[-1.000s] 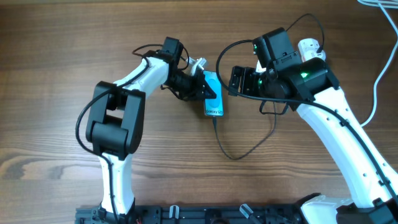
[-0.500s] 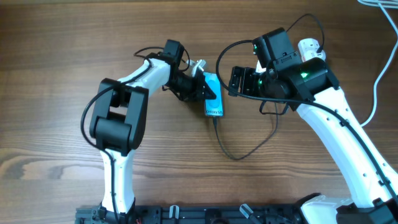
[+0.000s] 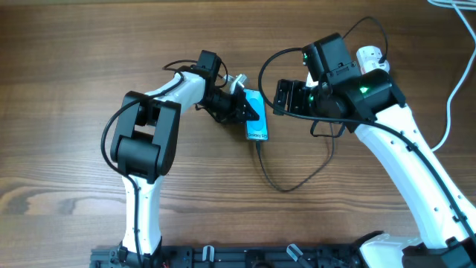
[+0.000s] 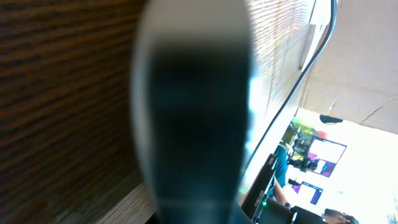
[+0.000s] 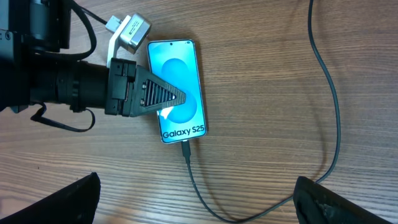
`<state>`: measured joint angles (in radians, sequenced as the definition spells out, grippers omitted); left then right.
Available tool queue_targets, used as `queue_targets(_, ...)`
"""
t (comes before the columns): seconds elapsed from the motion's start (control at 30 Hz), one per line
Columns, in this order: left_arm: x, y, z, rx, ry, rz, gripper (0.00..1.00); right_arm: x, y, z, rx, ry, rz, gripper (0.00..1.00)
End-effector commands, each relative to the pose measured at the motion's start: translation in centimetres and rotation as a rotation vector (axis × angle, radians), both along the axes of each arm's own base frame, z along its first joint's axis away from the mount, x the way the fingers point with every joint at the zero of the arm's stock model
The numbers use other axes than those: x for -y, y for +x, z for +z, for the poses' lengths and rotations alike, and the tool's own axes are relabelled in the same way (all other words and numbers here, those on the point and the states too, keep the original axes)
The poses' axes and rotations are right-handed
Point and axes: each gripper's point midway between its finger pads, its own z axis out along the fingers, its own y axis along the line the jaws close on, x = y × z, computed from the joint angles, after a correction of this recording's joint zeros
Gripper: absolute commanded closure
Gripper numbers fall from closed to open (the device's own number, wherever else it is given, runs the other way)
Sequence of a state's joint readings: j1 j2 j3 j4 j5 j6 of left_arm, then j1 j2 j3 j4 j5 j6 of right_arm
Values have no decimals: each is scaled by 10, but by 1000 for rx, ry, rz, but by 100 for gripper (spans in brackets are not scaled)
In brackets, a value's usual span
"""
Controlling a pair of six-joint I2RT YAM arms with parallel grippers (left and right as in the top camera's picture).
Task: Plug charger to phone and switch on socket
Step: 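Lay the phone flat on the table with the left gripper and release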
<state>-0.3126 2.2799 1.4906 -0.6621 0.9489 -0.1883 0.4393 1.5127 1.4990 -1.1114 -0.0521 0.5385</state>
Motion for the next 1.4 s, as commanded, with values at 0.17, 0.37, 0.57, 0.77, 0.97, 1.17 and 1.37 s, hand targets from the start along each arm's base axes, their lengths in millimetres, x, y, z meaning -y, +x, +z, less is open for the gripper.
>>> queue_targets(0.17,-20,12,-31,81,184,12,88,-2,-1,8,12,26,-5,0)
queue_targets(0.37,-24,14,-35,94,217,17,81,-2,-1,8,11,26,-5,0)
queue_targets(0.57,-25,14,-36,95,222,17,67,0,-4,0,-10,16,-6,0)
queue_targets(0.77,-26,13,-36,88,224,16,35,1,-6,-3,-20,11,-6,0)
queue_targets(0.97,-26,11,-36,80,227,16,6,1,-6,-3,-19,11,-6,0)
queue_targets(1.17,-28,7,-37,60,238,13,0,3,-5,-3,-14,1,-12,1)
queue_targets(1.37,-41,4,-38,47,310,21,0,8,-3,-3,-6,-21,-25,0)
